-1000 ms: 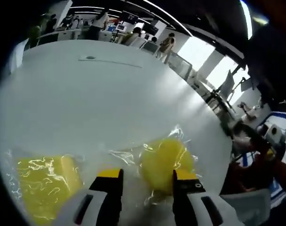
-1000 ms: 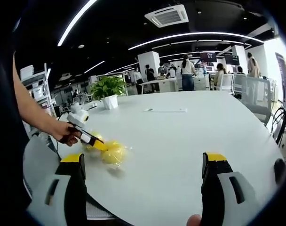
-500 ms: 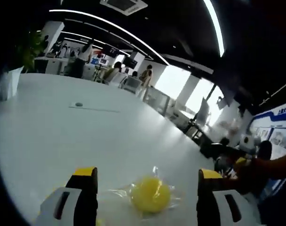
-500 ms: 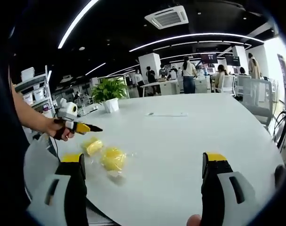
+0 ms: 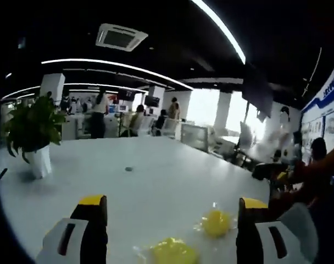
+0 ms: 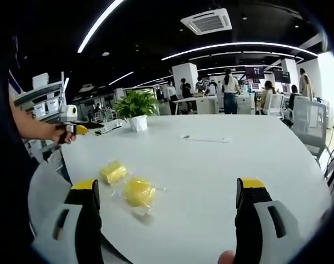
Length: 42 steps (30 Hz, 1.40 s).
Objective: Compare the silicone blocks by pressing each to a similar depth, holding the contact briefly, and releasing to observe deformation and rebound differences across the visible hardness samples.
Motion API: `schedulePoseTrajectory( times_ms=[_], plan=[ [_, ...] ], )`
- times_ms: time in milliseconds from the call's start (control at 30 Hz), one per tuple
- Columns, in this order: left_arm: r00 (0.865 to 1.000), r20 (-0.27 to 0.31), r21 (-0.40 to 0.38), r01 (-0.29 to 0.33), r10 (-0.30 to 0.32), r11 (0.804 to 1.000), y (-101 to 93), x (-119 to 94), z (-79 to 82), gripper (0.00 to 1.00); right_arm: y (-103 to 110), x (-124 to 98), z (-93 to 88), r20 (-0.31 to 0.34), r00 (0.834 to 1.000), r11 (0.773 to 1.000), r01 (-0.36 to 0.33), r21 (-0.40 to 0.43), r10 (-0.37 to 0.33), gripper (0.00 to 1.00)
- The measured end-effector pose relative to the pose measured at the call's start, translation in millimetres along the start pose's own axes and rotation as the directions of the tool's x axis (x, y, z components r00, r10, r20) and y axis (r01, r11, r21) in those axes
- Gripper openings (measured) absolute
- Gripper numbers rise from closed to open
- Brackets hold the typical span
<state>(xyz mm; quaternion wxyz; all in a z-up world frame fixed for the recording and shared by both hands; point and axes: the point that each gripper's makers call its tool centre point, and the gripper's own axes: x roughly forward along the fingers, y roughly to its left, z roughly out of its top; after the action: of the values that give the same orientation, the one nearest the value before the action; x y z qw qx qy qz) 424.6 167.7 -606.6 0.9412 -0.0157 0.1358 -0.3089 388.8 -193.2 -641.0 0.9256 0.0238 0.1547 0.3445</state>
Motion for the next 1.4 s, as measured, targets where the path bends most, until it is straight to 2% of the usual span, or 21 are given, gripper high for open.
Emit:
schedulePoseTrajectory(
  times_ms=[100,133,267,367,467,533,633,700,767,933,1133,1400],
  plan=[
    [0.997,0.027,0.085,-0.068,0.066,0.994,18.6,-24.1,1.4,1.0,1.8,3.7,-8.9,-0.059,0.998,1.0,-0.006,-0.018,0.004,0.97],
    [0.997,0.034,0.088,-0.072,0.069,0.994,21.3,-26.6,1.6,1.0,3.5,4.6,-8.2,-0.054,0.999,1.0,-0.011,-0.021,0.01,0.97],
    [0.995,0.043,0.042,-0.093,0.091,0.995,33.5,-48.9,-9.0,1.0,7.4,7.6,-8.4,-0.05,0.999,0.998,-0.011,-0.064,0.008,0.97],
    [0.991,0.038,0.028,-0.127,0.126,0.992,40.7,-65.6,-20.4,1.0,11.6,9.6,-7.6,-0.012,1.0,0.998,-0.021,-0.065,0.02,0.97],
    [0.986,0.04,0.0,-0.162,0.162,0.987,46.5,-81.9,-29.6,1.0,10.8,12.2,-17.7,-0.033,0.999,0.996,-0.014,-0.083,0.011,0.97],
    [0.983,0.029,-0.003,-0.179,0.179,0.984,50.0,-90.7,-37.5,1.0,8.7,13.8,-24.9,-0.046,0.999,0.998,-0.004,-0.062,0.001,0.97],
    [0.982,0.0,0.0,-0.191,0.191,0.982,52.9,-102.9,-52.1,1.0,7.7,15.3,-27.9,-0.033,0.999,1.0,0.006,-0.026,-0.007,0.97],
    [0.985,-0.01,0.028,-0.174,0.174,0.984,48.3,-103.5,-54.6,1.0,8.4,14.4,-29.3,-0.029,1.0,1.0,0.005,-0.013,-0.005,0.97],
    [0.987,-0.01,0.026,-0.161,0.161,0.987,45.4,-100.9,-53.1,1.0,7.7,12.5,-32.8,-0.033,0.999,0.999,0.022,-0.034,-0.024,0.97],
    [0.989,-0.006,0.013,-0.145,0.145,0.989,40.4,-95.5,-53.7,1.0,7.0,8.4,-44.1,-0.066,0.997,0.999,0.029,-0.023,-0.03,0.97],
    [0.995,-0.059,0.036,-0.084,0.086,0.996,20.9,-91.2,-65.8,1.0,11.9,-2.5,-50.4,-0.083,0.996,0.998,0.036,-0.049,-0.04,0.97],
    [0.993,-0.095,0.032,-0.072,0.075,0.997,11.6,-95.5,-74.2,1.0,13.7,-3.5,-50.9,-0.085,0.996,0.997,0.034,-0.063,-0.039,0.97]
  ],
)
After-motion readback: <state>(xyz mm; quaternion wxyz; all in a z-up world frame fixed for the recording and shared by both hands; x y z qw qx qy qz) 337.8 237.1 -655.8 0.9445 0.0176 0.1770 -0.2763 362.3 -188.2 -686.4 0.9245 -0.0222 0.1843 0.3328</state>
